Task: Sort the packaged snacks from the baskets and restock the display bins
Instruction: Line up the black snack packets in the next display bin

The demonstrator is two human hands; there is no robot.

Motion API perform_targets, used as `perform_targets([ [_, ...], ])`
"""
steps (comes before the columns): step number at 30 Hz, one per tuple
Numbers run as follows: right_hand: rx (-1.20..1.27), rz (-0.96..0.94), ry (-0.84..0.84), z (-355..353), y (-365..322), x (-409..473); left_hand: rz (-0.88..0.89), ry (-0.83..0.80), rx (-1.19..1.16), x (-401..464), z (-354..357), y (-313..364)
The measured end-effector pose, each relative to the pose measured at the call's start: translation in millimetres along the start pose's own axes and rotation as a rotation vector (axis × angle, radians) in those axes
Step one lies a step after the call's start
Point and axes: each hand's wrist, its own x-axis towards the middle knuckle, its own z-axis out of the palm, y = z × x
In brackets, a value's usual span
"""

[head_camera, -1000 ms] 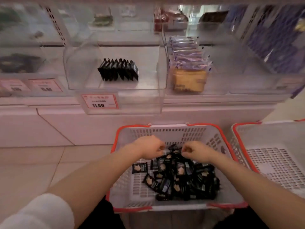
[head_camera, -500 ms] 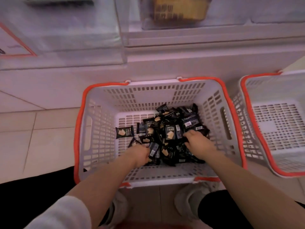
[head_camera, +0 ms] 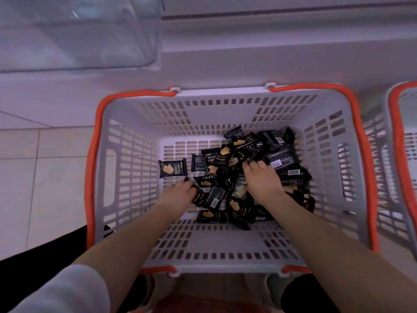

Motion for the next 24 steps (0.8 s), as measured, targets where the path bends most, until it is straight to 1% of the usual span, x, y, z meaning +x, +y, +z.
perform_targets([
  [2,0.013,-0.008,-0.026,8,-2,-8,0.033,0.015,0.053,6,4,-2],
  [7,0.156,0.015,-0.097,16,-3,-24,0.092,0.046,0.173,17,19,-2],
  [10,0.232,0.071,-0.122,21,-9,-33,0.084,0.075,0.188,21,29,2],
  [13,0.239,0.064,-0.146,22,-23,-39,0.059,0.041,0.151,19,35,9],
  [15,0.296,0.085,-0.159,21,-33,-39,-0.026,0.032,-0.038,15,37,12],
  [16,0.351,0.113,-0.166,19,-38,-37,-0.088,0.046,-0.197,12,35,12],
  [18,0.501,0.201,-0.169,16,-46,-31,-0.212,0.092,-0.602,4,28,10],
  [20,0.667,0.300,-0.177,14,-54,-23,-0.259,0.149,-0.944,-4,21,7],
  [22,0.751,0.376,-0.183,13,-61,-16,-0.268,0.224,-1.141,-13,15,5],
  [24,0.736,0.414,-0.159,14,-66,-15,-0.277,0.296,-1.288,-22,8,3],
])
